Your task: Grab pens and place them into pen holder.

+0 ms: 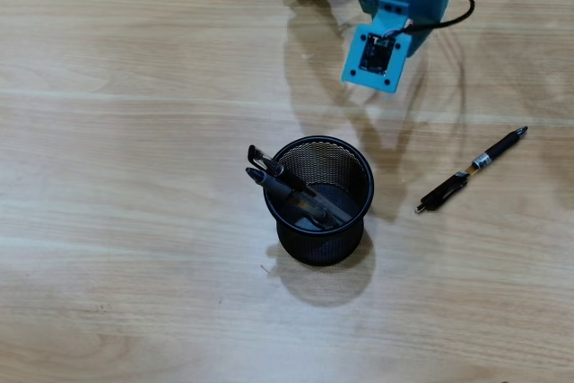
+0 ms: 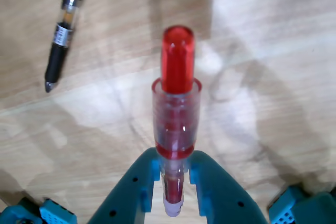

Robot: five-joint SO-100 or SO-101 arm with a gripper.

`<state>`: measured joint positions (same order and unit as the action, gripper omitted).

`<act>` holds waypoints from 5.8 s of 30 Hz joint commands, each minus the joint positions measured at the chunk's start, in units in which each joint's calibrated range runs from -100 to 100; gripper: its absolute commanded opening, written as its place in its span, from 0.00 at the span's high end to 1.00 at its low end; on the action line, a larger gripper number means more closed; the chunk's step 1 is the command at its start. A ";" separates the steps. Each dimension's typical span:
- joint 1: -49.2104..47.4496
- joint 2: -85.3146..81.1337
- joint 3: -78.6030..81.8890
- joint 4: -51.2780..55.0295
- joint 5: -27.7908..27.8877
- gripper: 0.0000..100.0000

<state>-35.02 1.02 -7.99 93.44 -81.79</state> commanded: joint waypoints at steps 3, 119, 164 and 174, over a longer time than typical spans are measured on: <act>6.16 -3.69 -7.94 -9.20 9.28 0.98; -10.57 23.48 -16.63 -24.87 73.73 0.81; -16.42 34.01 -18.35 -19.77 63.52 0.98; -12.13 17.37 -26.40 -8.29 63.78 0.98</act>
<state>-50.64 28.80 -28.57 79.80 -18.08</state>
